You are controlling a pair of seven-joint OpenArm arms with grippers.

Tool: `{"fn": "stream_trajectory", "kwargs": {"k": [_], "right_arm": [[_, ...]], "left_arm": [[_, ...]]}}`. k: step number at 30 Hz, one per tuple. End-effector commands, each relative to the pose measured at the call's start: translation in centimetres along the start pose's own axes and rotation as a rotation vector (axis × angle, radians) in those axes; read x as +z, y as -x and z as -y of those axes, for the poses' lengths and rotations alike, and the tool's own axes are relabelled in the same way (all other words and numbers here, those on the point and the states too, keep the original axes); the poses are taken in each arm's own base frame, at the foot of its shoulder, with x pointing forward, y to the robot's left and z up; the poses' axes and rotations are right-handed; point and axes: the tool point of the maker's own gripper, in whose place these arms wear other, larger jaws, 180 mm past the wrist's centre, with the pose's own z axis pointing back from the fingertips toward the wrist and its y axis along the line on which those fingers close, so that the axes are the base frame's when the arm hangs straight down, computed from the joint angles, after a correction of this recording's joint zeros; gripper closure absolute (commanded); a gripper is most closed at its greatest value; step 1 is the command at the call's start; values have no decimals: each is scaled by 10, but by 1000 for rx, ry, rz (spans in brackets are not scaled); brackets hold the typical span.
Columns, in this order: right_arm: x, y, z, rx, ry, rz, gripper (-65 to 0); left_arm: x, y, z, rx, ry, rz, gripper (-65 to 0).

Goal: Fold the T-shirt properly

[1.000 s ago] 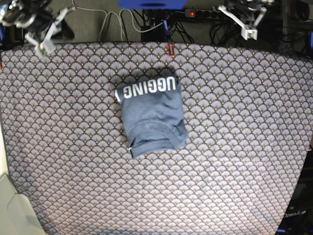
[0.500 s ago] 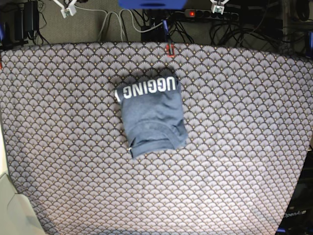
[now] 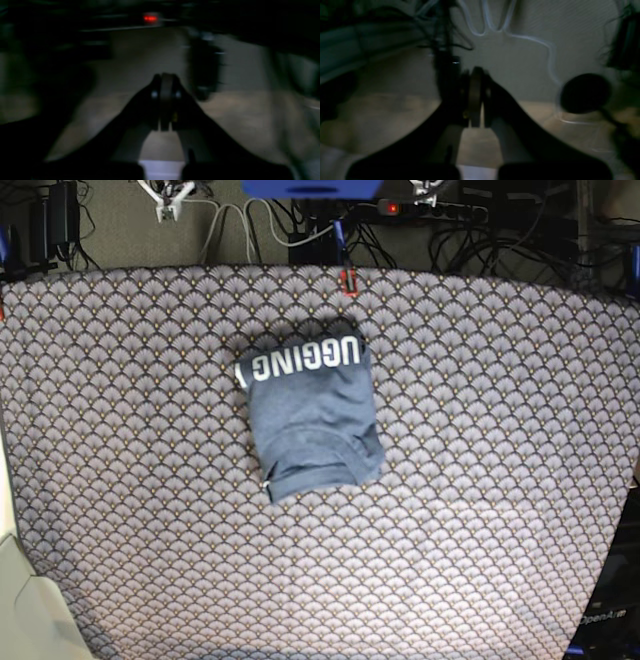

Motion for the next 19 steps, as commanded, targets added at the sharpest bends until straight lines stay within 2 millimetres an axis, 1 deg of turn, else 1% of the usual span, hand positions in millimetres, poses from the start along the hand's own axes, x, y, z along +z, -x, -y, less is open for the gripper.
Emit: {"fn": "stream_trajectory", "kwargs": {"k": [1, 2, 3, 4, 5, 7, 8, 9, 11, 12, 13, 19], "right_arm": [[-1, 1, -6, 21, 12, -2, 0], [-3, -2, -4, 49, 50, 2, 0], [-4, -4, -7, 74, 75, 7, 0], [-5, -8, -12, 100, 96, 23, 0], [-5, -10, -12, 123, 122, 35, 0], [-3, -9, -13, 149, 168, 42, 0], [-3, -9, -17, 160, 177, 43, 0], [-3, -9, -20, 170, 185, 45, 0], [-3, -10, -20, 176, 198, 48, 0], [-2, -10, -20, 175, 201, 48, 0], [-2, -10, -20, 172, 202, 48, 0], [-2, -10, -20, 169, 204, 48, 0]], "left_arm": [[3, 10, -7, -7, -26, -17, -3], [3, 10, -14, -6, -56, -16, -4], [3, 10, -17, 5, -66, -17, -4], [2, 5, -18, 25, -71, -11, -4], [0, 1, -20, 44, -77, -5, -4], [0, 1, -21, 52, -81, -9, -4], [0, 3, -22, 49, -81, -21, -4], [-1, 1, -28, 46, -89, -27, -4], [-2, -1, -30, 62, -83, -30, -4], [-4, -8, -29, 67, -75, -21, -4], [-4, -9, -29, 66, -70, -19, -4], [-5, -10, -29, 60, -68, -17, -4]]}}
